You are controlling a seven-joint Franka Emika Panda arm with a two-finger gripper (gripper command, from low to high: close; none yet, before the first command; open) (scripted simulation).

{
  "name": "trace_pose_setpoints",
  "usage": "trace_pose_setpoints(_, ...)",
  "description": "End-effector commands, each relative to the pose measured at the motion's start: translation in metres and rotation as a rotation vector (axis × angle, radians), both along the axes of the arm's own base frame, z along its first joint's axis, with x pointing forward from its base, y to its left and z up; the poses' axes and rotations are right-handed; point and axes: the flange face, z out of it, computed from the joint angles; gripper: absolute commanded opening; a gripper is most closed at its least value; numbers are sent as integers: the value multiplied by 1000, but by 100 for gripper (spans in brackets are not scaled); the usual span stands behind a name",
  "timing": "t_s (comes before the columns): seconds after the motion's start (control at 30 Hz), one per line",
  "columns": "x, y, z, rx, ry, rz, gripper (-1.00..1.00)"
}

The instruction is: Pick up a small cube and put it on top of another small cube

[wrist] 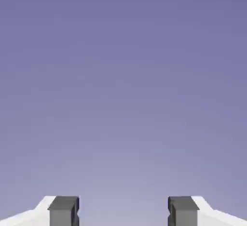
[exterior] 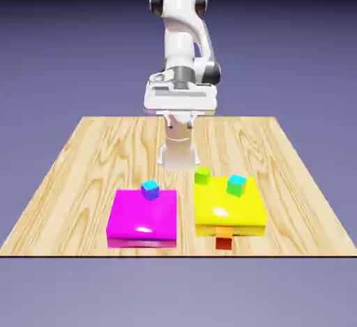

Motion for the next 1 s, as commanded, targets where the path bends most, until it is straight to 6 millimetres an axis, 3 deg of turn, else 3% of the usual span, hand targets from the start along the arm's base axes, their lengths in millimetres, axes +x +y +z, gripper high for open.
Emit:
trace_pose_setpoints(0.0,8,4,-7,0,35,-4,0)
trace_pose_setpoints(0.27,64,41,-75,7,315,-40,0)
trace_pose_setpoints(0.5,99,75,-148,22,553,-82,0)
trace_pose_setpoints(0.83,121,128,-256,59,876,-155,0)
trace_pose_setpoints(0.9,121,129,-258,60,880,-156,0)
trace_pose_setpoints(0.97,120,129,-290,61,879,-157,0)
